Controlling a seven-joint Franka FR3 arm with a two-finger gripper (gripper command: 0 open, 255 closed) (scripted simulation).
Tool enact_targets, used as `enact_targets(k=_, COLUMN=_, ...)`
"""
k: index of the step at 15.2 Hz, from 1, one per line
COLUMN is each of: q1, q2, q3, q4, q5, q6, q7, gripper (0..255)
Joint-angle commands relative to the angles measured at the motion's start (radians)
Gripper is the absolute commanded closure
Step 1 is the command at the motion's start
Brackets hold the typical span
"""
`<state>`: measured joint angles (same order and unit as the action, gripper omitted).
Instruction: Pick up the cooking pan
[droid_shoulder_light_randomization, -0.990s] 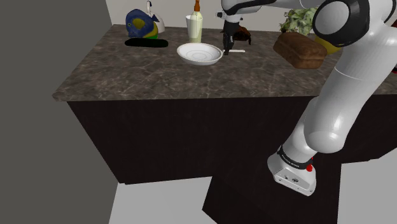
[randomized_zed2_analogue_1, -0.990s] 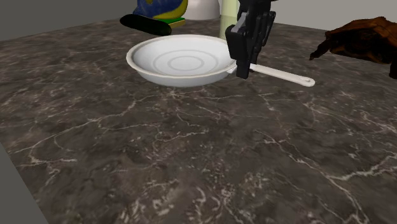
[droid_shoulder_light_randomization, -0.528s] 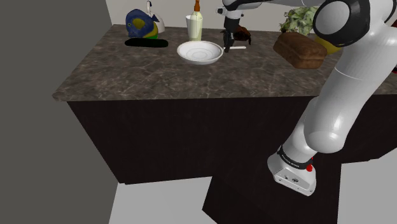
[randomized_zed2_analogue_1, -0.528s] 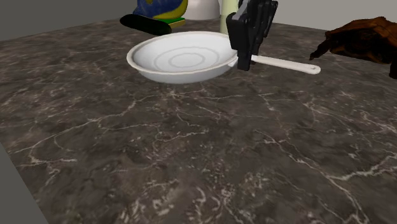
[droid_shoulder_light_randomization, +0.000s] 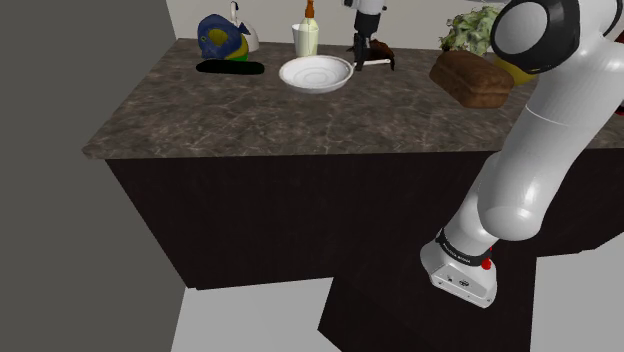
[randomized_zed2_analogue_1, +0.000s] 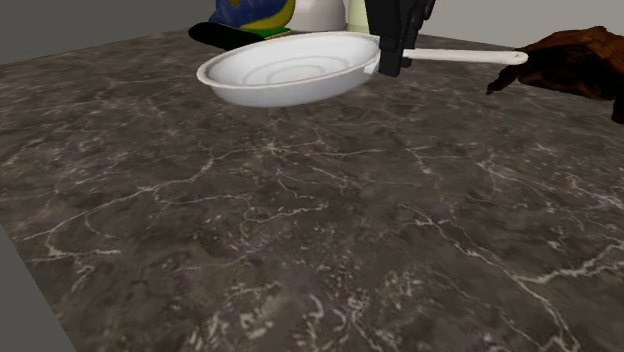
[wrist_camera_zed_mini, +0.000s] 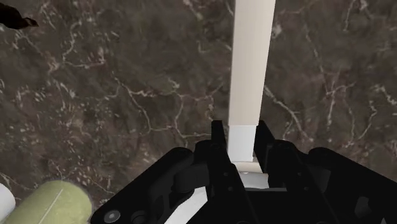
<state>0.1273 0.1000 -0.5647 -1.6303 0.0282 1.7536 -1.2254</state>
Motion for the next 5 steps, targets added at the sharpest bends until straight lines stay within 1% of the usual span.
enact_targets(k=1, q1=-0.001, q2=0.003, q3=0.000, q4=0.033, q5=0.002, q6=-0.030, q7=-0.001, gripper=255)
enact_targets(k=3, q1=-0.003, q2=0.007, q3=-0.001, q4=0.066, q5=0.004, q6=-0.059, q7=-0.003, gripper=255)
enact_targets(k=5, q1=-0.003, q2=0.008, q3=-0.001, q4=0.068, q5=0.005, q6=-0.061, q7=-0.003, gripper=255)
